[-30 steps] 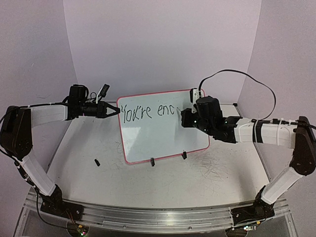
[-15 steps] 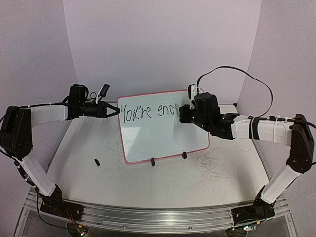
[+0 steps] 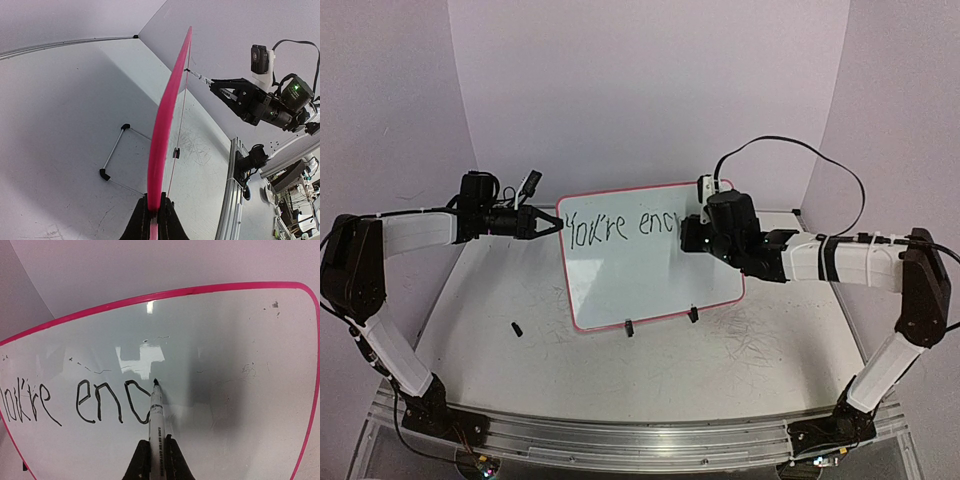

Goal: Write a sentence on the whiteboard

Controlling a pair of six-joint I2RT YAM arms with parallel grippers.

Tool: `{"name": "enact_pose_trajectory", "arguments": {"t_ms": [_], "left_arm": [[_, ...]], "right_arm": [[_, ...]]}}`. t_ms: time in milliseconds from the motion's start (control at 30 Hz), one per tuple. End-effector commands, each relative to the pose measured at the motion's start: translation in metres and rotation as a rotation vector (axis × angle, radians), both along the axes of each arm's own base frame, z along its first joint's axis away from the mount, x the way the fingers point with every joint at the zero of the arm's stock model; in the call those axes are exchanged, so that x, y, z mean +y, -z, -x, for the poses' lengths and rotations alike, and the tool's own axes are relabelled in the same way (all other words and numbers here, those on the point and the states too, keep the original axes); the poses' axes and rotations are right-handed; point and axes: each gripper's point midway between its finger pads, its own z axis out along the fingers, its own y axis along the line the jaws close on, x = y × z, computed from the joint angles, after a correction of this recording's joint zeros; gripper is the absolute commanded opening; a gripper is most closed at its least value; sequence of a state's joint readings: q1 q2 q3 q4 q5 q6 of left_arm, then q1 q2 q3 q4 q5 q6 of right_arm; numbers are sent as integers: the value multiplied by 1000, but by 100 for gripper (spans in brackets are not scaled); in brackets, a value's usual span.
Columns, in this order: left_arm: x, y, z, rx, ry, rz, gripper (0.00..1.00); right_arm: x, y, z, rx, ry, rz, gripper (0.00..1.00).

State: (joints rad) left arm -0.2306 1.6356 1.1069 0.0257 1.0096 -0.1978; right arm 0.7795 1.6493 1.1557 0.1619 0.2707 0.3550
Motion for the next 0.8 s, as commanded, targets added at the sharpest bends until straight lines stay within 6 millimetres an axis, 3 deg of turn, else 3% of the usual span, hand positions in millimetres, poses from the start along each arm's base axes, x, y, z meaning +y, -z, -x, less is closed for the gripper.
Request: {"name": "enact_pose_trajectory", "arguments": {"t_ms": [0,367,767], "left_arm": [[-10,-19,6,-51,34,5,0],[-10,-18,6,-50,34,4,0],[-11,-17,6,-49,37,3,0]], "right_arm": [[-3,1,1,17,18,3,0],[-8,28,15,83,2,2,0],[-16,23,20,83,16,-6,0]]}}
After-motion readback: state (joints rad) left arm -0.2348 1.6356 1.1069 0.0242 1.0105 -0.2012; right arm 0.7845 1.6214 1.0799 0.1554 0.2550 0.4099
